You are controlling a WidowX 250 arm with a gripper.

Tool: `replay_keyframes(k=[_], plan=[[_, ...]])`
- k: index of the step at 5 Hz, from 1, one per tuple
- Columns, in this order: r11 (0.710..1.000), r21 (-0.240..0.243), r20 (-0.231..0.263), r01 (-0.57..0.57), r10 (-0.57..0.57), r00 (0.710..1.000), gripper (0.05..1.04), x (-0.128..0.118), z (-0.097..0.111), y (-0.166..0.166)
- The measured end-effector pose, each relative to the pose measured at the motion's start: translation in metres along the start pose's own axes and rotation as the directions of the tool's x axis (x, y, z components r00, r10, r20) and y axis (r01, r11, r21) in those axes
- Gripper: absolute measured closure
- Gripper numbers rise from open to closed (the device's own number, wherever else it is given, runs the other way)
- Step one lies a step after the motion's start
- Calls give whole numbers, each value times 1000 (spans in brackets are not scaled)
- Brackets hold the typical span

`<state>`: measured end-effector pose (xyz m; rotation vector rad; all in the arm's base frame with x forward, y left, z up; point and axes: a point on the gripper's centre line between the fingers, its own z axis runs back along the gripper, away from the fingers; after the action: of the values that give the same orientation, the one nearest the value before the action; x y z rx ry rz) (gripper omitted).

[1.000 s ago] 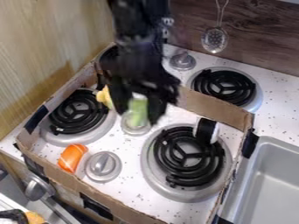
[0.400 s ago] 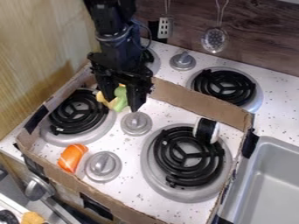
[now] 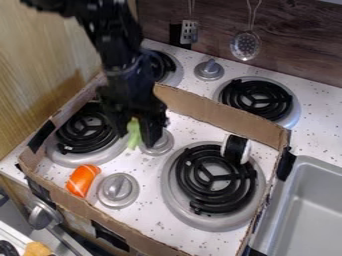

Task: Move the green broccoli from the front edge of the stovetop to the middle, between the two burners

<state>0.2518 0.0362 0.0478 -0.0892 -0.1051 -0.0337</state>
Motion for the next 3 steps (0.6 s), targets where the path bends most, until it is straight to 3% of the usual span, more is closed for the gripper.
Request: replay_keyframes(k=[3], plan=[[1000,-8,6,-12,12,1000,348,-4,-29,-3]])
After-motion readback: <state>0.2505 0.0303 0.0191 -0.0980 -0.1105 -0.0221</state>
